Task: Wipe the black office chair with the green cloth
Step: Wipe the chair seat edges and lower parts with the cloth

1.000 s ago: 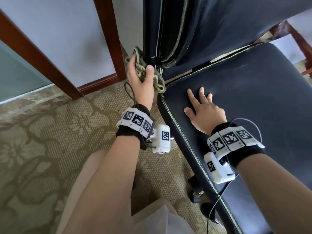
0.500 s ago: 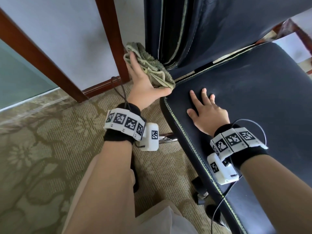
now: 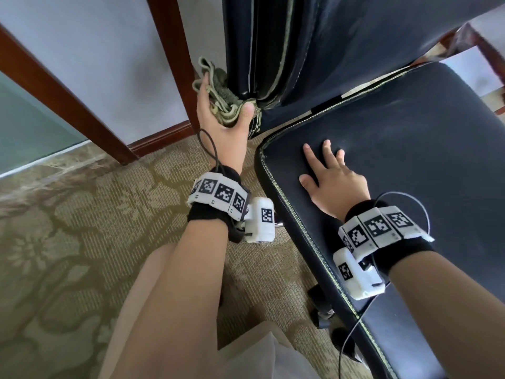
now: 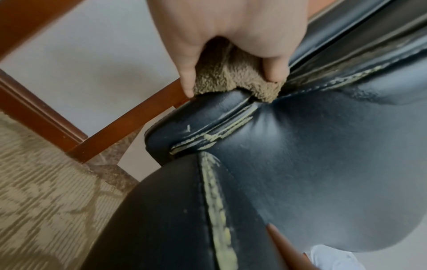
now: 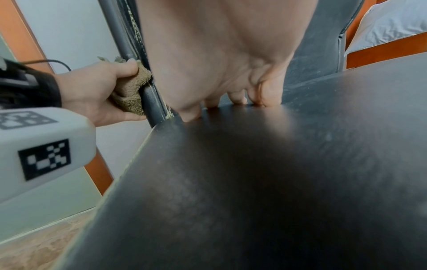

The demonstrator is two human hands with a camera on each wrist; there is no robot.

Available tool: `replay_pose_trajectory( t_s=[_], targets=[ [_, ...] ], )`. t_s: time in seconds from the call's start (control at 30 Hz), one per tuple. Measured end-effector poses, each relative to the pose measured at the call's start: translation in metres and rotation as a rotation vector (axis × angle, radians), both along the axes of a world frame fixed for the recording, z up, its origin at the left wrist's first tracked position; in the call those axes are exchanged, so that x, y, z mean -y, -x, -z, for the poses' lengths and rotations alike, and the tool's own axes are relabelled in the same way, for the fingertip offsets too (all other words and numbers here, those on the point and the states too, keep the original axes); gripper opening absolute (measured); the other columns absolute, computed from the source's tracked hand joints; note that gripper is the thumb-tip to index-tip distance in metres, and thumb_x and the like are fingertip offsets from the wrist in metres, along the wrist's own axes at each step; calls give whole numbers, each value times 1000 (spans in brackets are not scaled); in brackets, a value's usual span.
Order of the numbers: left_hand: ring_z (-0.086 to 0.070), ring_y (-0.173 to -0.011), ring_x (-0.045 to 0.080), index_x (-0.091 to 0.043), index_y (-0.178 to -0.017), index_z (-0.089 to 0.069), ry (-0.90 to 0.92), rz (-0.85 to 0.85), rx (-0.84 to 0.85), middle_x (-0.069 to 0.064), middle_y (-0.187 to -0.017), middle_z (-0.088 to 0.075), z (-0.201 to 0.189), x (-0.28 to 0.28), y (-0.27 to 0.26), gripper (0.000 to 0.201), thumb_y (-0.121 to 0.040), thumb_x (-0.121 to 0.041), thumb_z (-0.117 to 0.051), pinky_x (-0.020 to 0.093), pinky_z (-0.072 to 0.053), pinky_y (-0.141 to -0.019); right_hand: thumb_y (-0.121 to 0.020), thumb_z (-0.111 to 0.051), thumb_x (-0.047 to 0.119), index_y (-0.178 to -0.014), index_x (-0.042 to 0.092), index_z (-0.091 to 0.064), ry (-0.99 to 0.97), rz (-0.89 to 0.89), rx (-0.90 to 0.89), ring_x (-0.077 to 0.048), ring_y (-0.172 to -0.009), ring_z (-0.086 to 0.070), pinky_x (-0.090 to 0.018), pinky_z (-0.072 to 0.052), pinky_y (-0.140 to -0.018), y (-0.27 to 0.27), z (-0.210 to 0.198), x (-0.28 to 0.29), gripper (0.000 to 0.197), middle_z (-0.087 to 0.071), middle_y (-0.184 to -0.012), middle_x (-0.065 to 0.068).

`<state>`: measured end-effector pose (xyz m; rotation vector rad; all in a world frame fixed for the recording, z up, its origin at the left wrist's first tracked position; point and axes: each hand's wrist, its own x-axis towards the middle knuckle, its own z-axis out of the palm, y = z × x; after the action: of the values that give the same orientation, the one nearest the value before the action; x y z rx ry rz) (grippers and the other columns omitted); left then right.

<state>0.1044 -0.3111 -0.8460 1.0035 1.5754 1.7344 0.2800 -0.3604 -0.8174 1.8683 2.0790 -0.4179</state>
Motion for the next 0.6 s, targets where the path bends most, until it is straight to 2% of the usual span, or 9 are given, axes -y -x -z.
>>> replay_pose_trajectory(
  t_s=[0.1, 0.27, 0.33, 0.4, 0.43, 0.5, 0.57, 0.6],
  targets=[
    [-45, -129, 25, -34, -128, -34, 8, -25, -30, 12, -139, -48, 0, -3, -2, 66, -72, -35, -70, 47, -36, -108, -99, -21, 48, -148, 37, 3, -11, -6, 4, -25, -145, -1, -43, -42, -92, 0, 1, -1, 56, 5, -158, 1],
    [-53, -121, 22, -31, -128, -36, 23, -54, -78, 10, -131, -56, 9, -5, -3, 62, -76, -32, -70, 36, -42, -103, -98, -23, 48, -148, 38, 2, -8, -2, 0, -25, -145, -1, -43, -41, -93, -1, 2, -2, 56, 5, -158, 2],
    [-56, -118, 19, -21, -133, -41, 33, -68, -92, 9, -128, -59, 14, -7, -2, 65, -77, -30, -72, 22, -43, -100, -98, -23, 48, -148, 38, 2, -3, -5, 0, -24, -145, -1, -43, -41, -94, -1, 2, -3, 56, 5, -158, 2],
    [-58, -112, 16, -12, -135, -44, 67, -66, -110, 8, -124, -62, 18, -6, -1, 66, -78, -25, -74, 4, -38, -91, -99, -22, 48, -148, 38, 2, 5, -6, 3, -24, -145, -1, -43, -41, -94, -1, 1, -3, 56, 5, -158, 2],
    [-58, -111, 15, -10, -135, -44, 86, -55, -117, 8, -123, -62, 21, -5, -1, 66, -78, -23, -75, -1, -36, -88, -99, -22, 48, -148, 38, 3, 8, -6, 5, -25, -145, 0, -42, -41, -94, -1, 1, -4, 56, 6, -158, 2],
    [-59, -111, 17, -10, -134, -46, 118, -26, -131, 9, -123, -62, 28, -3, 1, 64, -78, -21, -75, 0, -37, -87, -99, -21, 48, -148, 38, 3, 9, -8, 11, -25, -145, -1, -42, -42, -93, 0, 1, -4, 56, 6, -158, 2],
    [-55, -117, 18, -8, -135, -44, 116, -4, -154, 10, -128, -58, 33, -2, 3, 66, -78, -20, -74, 12, -41, -96, -99, -21, 48, -148, 38, 4, 7, -12, 14, -25, -145, -1, -43, -42, -93, 0, 1, -4, 56, 6, -158, 2],
    [-49, -124, 15, -6, -138, -41, 91, 1, -181, 10, -136, -51, 33, -1, 3, 69, -78, -17, -74, 16, -38, -102, -99, -21, 48, -148, 37, 4, 8, -13, 15, -25, -145, -1, -43, -42, -93, 0, 0, -4, 56, 6, -158, 2]
  ],
)
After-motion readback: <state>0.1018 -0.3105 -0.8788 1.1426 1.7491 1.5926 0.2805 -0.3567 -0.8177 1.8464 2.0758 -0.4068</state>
